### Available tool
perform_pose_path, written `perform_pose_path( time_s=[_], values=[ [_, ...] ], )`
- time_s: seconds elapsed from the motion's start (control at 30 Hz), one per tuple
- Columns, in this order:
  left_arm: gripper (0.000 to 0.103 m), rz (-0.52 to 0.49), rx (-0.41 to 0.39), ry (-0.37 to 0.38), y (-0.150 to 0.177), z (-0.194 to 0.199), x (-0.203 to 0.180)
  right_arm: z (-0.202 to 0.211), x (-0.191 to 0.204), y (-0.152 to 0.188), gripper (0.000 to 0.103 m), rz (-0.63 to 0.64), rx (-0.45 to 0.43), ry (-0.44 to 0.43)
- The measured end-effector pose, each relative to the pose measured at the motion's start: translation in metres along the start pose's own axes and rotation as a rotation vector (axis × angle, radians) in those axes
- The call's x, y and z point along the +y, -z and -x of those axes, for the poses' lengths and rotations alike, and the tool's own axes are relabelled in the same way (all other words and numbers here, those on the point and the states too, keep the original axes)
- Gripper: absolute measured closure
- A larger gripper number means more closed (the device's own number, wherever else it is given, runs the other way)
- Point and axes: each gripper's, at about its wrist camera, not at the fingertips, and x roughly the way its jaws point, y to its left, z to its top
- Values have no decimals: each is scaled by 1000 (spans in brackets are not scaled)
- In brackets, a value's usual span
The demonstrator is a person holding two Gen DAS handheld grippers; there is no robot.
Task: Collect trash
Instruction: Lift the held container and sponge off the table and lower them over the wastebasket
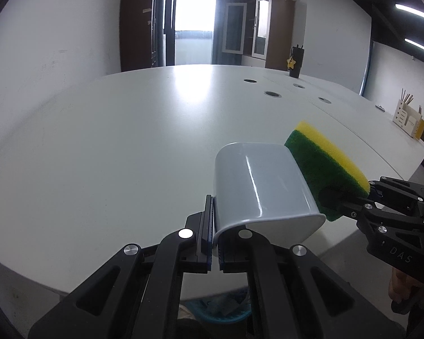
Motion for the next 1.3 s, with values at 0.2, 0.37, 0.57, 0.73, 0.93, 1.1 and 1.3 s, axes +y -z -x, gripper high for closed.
perform_pose_path(
  time_s=[0.2,0.37,0.57,0.73,0.93,1.1,1.3],
  values=[
    [101,5,3,18,28,16,-10,22,19,24,82,26,3,5],
    [101,16,17,36,48,24,-15,37,30,47,82,29,9,-3],
    [101,16,31,47,73,36,-17,50,41,78,82,47,44,0],
    [101,37,73,41,95,27,-14,41,40,104,82,28,91,-1],
    [101,56,134,45,120,7,-6,13,38,129,82,3,164,-17],
    [101,77,188,71,139,-23,1,-22,33,143,82,-40,229,-56],
    [101,105,259,49,157,-74,13,-78,21,162,82,-75,317,-34]
  ],
)
